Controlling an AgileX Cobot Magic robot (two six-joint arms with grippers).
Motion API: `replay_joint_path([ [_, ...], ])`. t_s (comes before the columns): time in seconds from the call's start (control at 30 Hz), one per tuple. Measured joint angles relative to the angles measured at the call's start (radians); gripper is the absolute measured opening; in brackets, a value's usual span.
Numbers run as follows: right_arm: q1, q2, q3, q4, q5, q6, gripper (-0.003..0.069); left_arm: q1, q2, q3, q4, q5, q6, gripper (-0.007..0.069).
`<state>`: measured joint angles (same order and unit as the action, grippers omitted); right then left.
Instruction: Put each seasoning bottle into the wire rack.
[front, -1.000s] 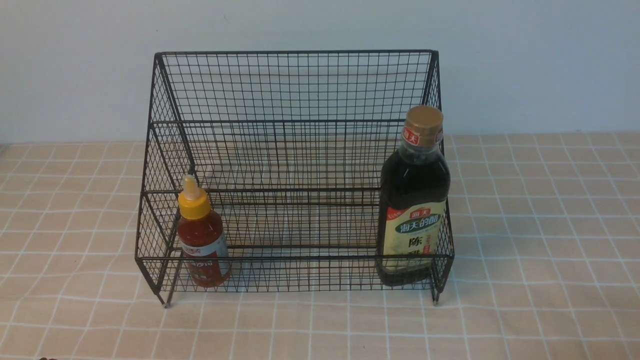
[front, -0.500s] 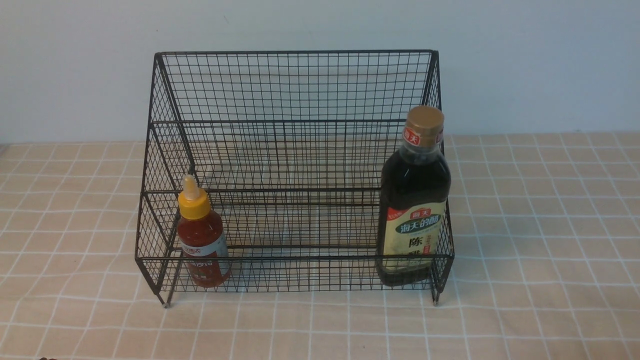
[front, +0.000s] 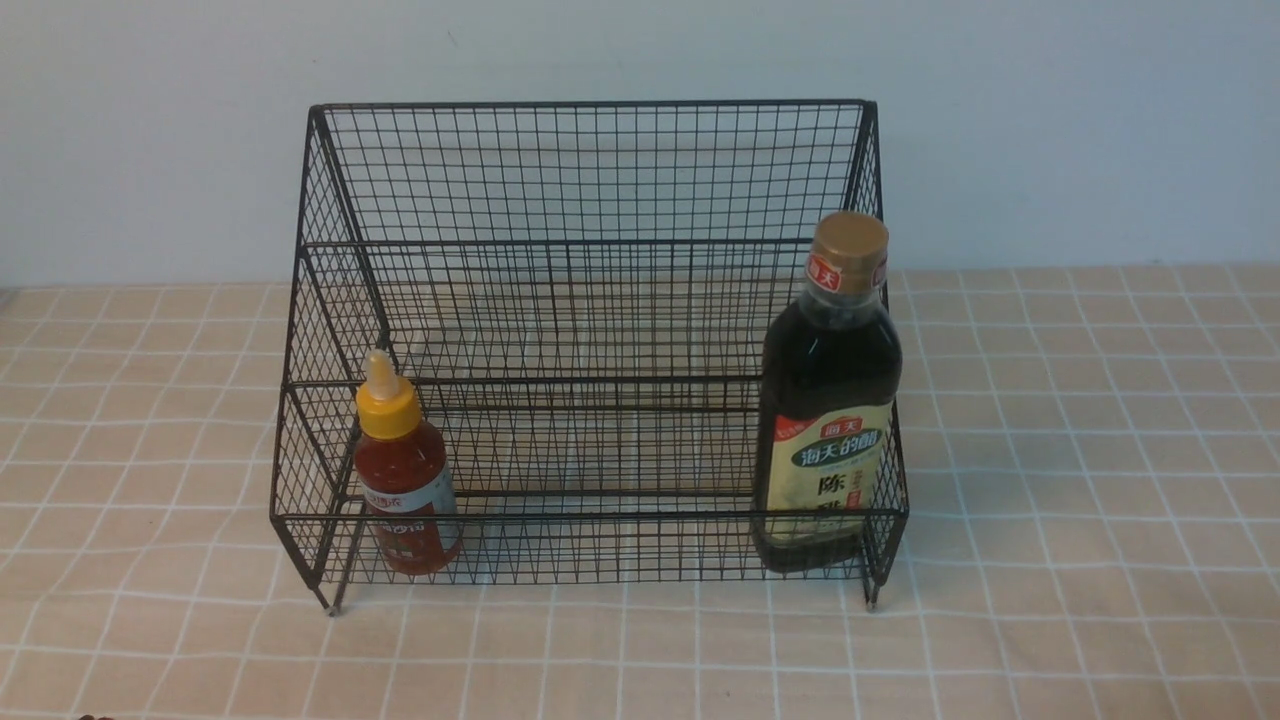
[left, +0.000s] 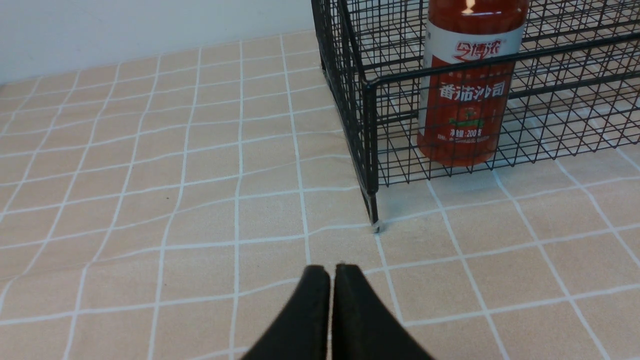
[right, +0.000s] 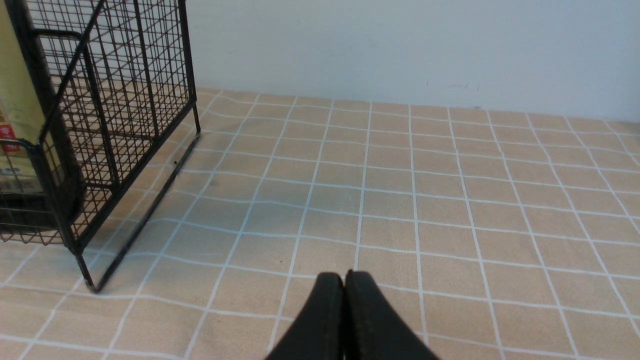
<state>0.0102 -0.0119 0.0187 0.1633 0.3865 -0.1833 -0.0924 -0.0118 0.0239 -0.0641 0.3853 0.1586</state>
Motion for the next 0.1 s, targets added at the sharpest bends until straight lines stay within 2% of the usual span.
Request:
replay_joint_path([
  [0.1,0.0,0.0,0.0,0.0,0.0,0.0,-0.0013,0.0,0.0,0.0,0.0,0.0,0.0,-0.0007],
])
